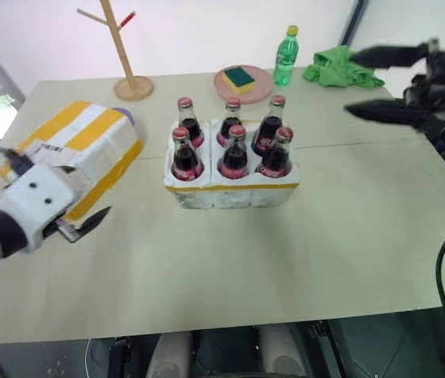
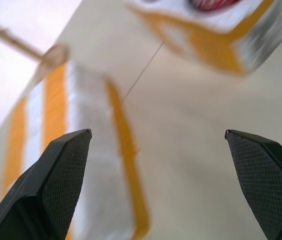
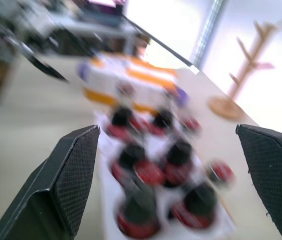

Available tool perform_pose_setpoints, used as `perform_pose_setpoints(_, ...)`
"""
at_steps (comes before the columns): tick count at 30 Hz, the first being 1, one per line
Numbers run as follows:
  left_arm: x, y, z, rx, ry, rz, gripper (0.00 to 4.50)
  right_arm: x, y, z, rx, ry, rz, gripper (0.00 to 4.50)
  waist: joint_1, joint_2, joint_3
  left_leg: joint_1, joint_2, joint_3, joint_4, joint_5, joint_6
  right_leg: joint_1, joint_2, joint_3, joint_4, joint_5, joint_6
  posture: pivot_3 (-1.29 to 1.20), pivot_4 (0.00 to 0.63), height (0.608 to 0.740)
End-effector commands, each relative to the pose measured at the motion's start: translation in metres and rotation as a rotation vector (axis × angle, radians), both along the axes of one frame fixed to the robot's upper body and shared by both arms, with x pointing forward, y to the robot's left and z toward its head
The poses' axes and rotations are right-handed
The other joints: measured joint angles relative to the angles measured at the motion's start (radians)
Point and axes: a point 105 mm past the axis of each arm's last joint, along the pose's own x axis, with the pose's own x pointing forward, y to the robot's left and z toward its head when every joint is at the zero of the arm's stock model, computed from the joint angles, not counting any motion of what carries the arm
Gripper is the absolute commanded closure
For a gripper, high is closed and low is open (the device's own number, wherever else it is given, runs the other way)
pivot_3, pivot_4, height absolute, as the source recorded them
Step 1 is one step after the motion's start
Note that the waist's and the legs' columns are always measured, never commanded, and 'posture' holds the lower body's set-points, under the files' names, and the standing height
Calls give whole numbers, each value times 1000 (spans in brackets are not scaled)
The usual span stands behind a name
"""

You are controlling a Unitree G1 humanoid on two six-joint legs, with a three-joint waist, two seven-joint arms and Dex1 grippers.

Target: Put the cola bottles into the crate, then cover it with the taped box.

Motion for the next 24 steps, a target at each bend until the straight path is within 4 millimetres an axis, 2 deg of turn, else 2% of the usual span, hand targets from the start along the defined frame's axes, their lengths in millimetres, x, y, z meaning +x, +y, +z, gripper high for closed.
perform_pose_setpoints(1, -10, 19, 8, 103, -94, 110, 0, -18, 8, 3, 11, -26, 90, 31, 1, 0, 0, 0, 0, 1, 0, 0, 0, 0, -1, 0, -1, 0, 0, 0, 150, 740)
perform_pose_setpoints(4, -13, 37, 2, 107, -114, 213, 0, -24, 11, -5, -10, 0, 119, 31, 2, 0, 0, -1, -1, 1, 0, 0, 0, 0, -2, 0, -1, 0, 0, 0, 150, 740)
perform_pose_setpoints(7, -16, 65, -14, 199, -75, 324, 0, -30, 16, -12, -29, 19, 150, 31, 1, 0, 0, 0, -1, 1, 0, 0, 0, 0, -2, 0, -1, 1, 0, 0, 150, 740)
perform_pose_setpoints(11, -20, 95, -33, 355, -37, 420, 0, -36, 22, -8, -6, 23, 171, 31, -4, 0, 0, 0, -1, 1, 0, 0, 1, -1, -2, 0, 0, 0, 0, 0, 150, 740)
perform_pose_setpoints(15, -13, 104, -54, 335, -8, 446, 0, -40, 24, -3, 6, 13, 172, 31, -2, 0, 0, -1, 0, 1, 0, -1, 1, -1, -2, -1, 0, 1, 0, 0, 150, 740)
perform_pose_setpoints(24, 27, 120, -66, 377, -56, 471, 0, -41, 25, 0, 17, -2, 160, 31, 6, -1, 0, -1, -1, 2, 0, -1, 1, -1, -3, -1, 0, 1, 0, 0, 150, 740)
